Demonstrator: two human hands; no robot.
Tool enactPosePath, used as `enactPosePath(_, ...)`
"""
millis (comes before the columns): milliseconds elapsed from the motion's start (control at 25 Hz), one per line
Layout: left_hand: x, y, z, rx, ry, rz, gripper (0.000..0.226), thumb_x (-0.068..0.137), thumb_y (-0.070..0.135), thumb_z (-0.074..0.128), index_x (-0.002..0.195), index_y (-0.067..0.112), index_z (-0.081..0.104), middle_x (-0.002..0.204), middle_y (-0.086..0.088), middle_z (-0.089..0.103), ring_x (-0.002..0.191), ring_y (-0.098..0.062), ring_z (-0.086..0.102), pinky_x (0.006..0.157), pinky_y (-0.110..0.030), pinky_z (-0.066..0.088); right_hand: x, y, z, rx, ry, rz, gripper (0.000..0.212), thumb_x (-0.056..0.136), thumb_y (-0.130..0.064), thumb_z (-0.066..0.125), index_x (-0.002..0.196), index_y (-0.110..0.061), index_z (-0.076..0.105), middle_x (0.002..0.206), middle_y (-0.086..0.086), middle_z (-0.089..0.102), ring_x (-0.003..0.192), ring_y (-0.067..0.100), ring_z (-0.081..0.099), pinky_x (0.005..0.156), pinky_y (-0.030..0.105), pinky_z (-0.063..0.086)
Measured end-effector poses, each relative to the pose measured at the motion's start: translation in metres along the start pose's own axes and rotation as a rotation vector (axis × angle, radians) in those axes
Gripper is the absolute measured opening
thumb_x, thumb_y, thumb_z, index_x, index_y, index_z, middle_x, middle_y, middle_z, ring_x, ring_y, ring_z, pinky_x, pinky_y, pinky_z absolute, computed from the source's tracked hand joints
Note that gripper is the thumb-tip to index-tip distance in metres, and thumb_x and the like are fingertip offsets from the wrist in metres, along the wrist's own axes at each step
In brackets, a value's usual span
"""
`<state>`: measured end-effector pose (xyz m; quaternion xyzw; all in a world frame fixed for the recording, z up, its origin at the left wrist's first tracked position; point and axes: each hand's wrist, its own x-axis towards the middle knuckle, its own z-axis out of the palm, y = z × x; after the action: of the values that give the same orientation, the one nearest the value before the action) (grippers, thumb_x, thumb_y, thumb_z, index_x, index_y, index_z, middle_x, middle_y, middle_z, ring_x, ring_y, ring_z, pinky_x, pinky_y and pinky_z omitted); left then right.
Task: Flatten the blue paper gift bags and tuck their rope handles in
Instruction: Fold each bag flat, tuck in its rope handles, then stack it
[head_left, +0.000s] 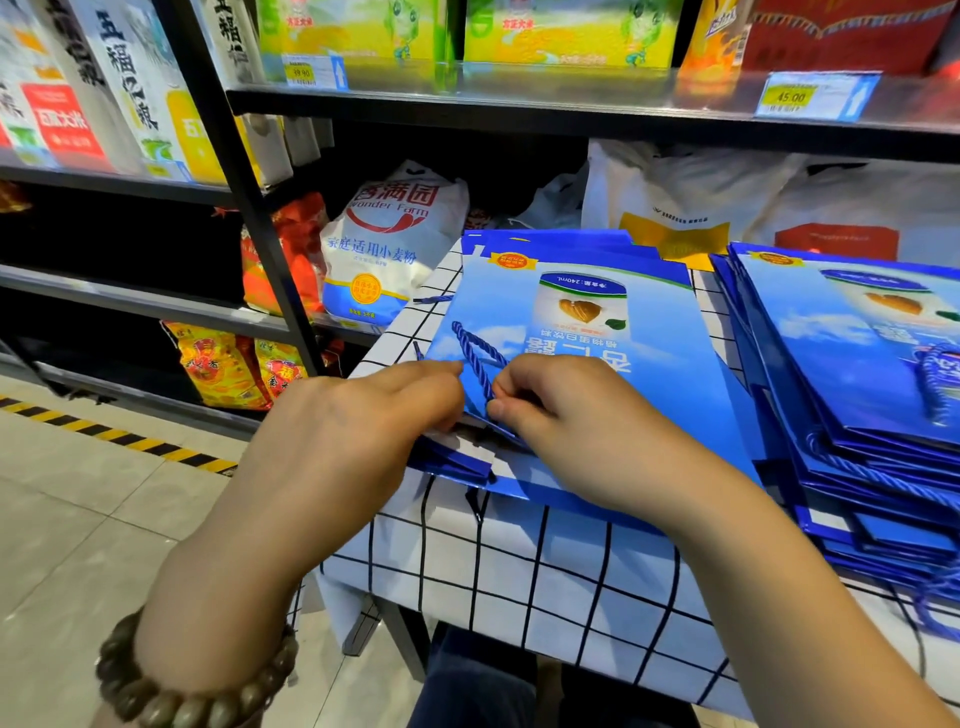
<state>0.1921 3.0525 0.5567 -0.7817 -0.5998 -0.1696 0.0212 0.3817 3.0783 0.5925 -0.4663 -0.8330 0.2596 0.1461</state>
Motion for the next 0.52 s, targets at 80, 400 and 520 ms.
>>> enactPosePath(80,-0.002,0.017,-0.008,0.071,0.014,0.042,0.019,0.072,0.006,0.051,0.072,0.024,0.059,0.119,-0.003,0.065,0.069,-0.027,0.067,0.046,-0.036,0.052,-0.001,0.002,-0.004,0.003,-0.053,-0.008,0.023,0.094,-0.028,0.043,0.072,-0.024,0.048,0.07,-0.008,0.049,0.07,0.012,0.045,0.064,0.026,0.038)
enactPosePath(400,-0.011,0.062,-0.004,0.118,0.098,-0.176,0.034,0.07,0.046,0.044,0.066,0.028,0.073,0.098,-0.008,0.072,0.071,-0.026,0.068,0.06,-0.033,0.048,-0.01,0.01,-0.005,0.025,-0.025,-0.087,0.012,0.088,-0.02,0.052,0.094,-0.022,0.063,0.088,-0.006,0.066,0.082,0.014,0.056,0.078,0.033,0.047)
enactPosePath(520,-0.008,0.07,0.004,0.23,0.134,-0.176,0.028,0.071,0.039,0.052,0.062,0.021,0.07,0.083,-0.006,0.071,0.069,-0.03,0.064,0.066,-0.037,0.029,-0.012,0.009,-0.005,0.016,0.021,-0.086,0.015,0.09,-0.021,0.05,0.096,-0.023,0.063,0.094,-0.002,0.066,0.087,0.018,0.056,0.08,0.036,0.047)
